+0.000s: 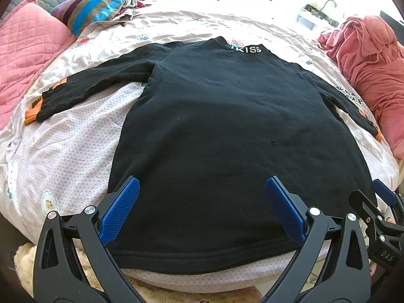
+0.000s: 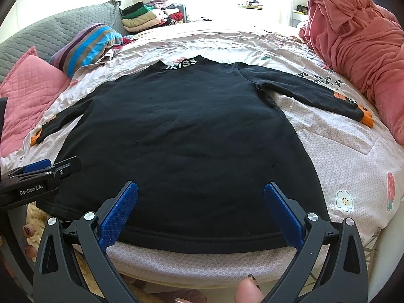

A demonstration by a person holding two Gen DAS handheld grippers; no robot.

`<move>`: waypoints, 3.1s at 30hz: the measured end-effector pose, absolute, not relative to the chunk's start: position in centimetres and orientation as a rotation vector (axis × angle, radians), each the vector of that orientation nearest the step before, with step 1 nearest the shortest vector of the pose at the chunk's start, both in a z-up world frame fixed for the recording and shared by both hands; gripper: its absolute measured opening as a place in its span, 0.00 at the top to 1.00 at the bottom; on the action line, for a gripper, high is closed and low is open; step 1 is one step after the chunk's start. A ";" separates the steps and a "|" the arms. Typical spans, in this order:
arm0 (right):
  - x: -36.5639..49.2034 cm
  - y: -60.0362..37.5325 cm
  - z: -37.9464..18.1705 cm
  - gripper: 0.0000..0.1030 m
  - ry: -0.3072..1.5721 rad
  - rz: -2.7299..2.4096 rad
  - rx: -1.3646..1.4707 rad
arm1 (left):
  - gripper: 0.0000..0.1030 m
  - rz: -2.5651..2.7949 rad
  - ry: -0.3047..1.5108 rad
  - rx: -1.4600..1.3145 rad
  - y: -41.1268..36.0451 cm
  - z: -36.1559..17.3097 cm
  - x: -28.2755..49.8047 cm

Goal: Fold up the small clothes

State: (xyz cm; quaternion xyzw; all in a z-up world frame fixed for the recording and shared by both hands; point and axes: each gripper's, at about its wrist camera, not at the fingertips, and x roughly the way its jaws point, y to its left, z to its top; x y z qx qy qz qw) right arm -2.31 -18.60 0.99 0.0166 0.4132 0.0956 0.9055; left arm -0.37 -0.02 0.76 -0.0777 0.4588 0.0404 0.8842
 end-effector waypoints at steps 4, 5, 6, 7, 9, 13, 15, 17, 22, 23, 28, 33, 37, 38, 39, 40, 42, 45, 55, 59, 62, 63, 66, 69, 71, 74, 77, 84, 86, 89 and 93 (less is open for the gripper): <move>-2.2 -18.7 1.1 0.04 0.851 0.199 0.034 | 0.09 0.086 0.953 -0.161 0.0 0.8 -0.4; -2.2 -18.7 1.1 0.04 0.850 0.199 0.034 | 0.09 0.085 0.953 -0.161 0.0 0.8 -0.4; -2.2 -18.7 1.1 0.04 0.850 0.199 0.034 | 0.09 0.085 0.952 -0.161 0.0 0.8 -0.4; -2.2 -18.7 1.1 0.04 0.851 0.200 0.034 | 0.09 0.086 0.951 -0.161 0.0 0.8 -0.4; -2.2 -18.6 1.1 0.04 0.850 0.198 0.033 | 0.09 0.086 0.952 -0.160 -0.1 0.8 -0.4; -2.2 -18.7 1.1 0.04 0.851 0.200 0.033 | 0.09 0.087 0.954 -0.160 -0.1 0.8 -0.4; -2.2 -18.7 1.1 0.04 0.851 0.200 0.034 | 0.09 0.087 0.955 -0.159 -0.1 0.8 -0.4; -2.2 -18.7 1.1 0.04 0.851 0.200 0.033 | 0.09 0.085 0.954 -0.159 -0.2 0.8 -0.4; -2.2 -18.7 1.2 0.04 0.848 0.201 0.034 | 0.09 0.087 0.956 -0.156 -0.2 0.7 -0.3; -2.2 -18.7 1.2 0.04 0.848 0.201 0.034 | 0.09 0.086 0.956 -0.155 -0.3 0.8 -0.3; -1.9 -18.6 1.4 0.04 0.846 0.202 0.037 | 0.09 0.082 0.956 -0.155 -0.5 1.0 -0.1; -1.3 -18.8 1.6 0.04 0.844 0.204 0.044 | 0.09 0.085 0.961 -0.157 -0.5 1.4 0.4; -0.7 -19.0 2.0 0.04 0.834 0.207 0.049 | 0.09 0.070 0.967 -0.165 -0.6 2.0 1.4; -0.4 -19.1 2.2 0.04 0.831 0.205 0.053 | 0.09 0.071 0.966 -0.163 -0.7 2.2 1.6; -0.1 -19.1 2.3 0.04 0.827 0.207 0.058 | 0.09 0.073 0.966 -0.159 -0.8 2.5 1.9; 0.2 -19.2 2.6 0.04 0.822 0.208 0.063 | 0.09 0.072 0.966 -0.158 -0.8 2.7 2.2; 0.8 -19.3 3.0 0.04 0.814 0.204 0.063 | 0.09 0.066 0.973 -0.157 -0.9 2.9 3.0; 1.8 -19.3 3.4 0.04 0.812 0.205 0.059 | 0.09 0.063 0.981 -0.148 -1.1 3.3 4.0; 5.6 -20.2 4.1 0.04 0.823 0.204 0.100 | 0.09 0.077 0.990 -0.154 -1.2 5.0 7.8; 6.9 -20.4 4.3 0.04 0.812 0.190 0.099 | 0.09 0.078 0.993 -0.154 -1.2 5.5 9.6; 7.9 -20.4 4.3 0.04 0.813 0.189 0.105 | 0.09 0.065 0.988 -0.165 -1.2 5.9 10.8; 8.1 -20.5 4.3 0.04 0.813 0.188 0.106 | 0.09 0.066 0.988 -0.167 -1.2 5.9 11.1; 8.8 -20.5 4.4 0.04 0.811 0.186 0.105 | 0.09 0.057 0.989 -0.173 -1.5 6.0 12.1; 9.7 -20.7 4.6 0.04 0.804 0.181 0.104 | 0.09 0.054 0.984 -0.171 -1.7 6.1 13.3; 10.4 -20.9 4.6 0.04 0.802 0.176 0.111 | 0.09 0.065 0.963 -0.151 -2.0 6.3 13.9; 11.4 -21.5 4.6 0.04 0.804 0.173 0.125 | 0.09 0.085 0.948 -0.128 -2.2 6.4 15.4; 12.4 -22.5 4.4 0.04 0.805 0.149 0.141 | 0.09 0.090 0.959 -0.128 -2.2 6.2 16.8; 14.9 -25.6 3.2 0.04 0.830 0.055 0.198 | 0.09 0.112 0.983 -0.116 -2.1 4.9 20.1; 15.6 -26.6 2.8 0.04 0.836 0.030 0.214 | 0.09 0.106 0.987 -0.124 -2.1 4.6 20.7; 16.3 -28.3 2.3 0.04 0.846 -0.008 0.241 | 0.09 0.099 0.987 -0.131 -2.3 4.1 21.3; 16.9 -30.6 1.7 0.04 0.853 -0.066 0.274 | 0.09 0.088 0.997 -0.139 -2.8 3.3 22.2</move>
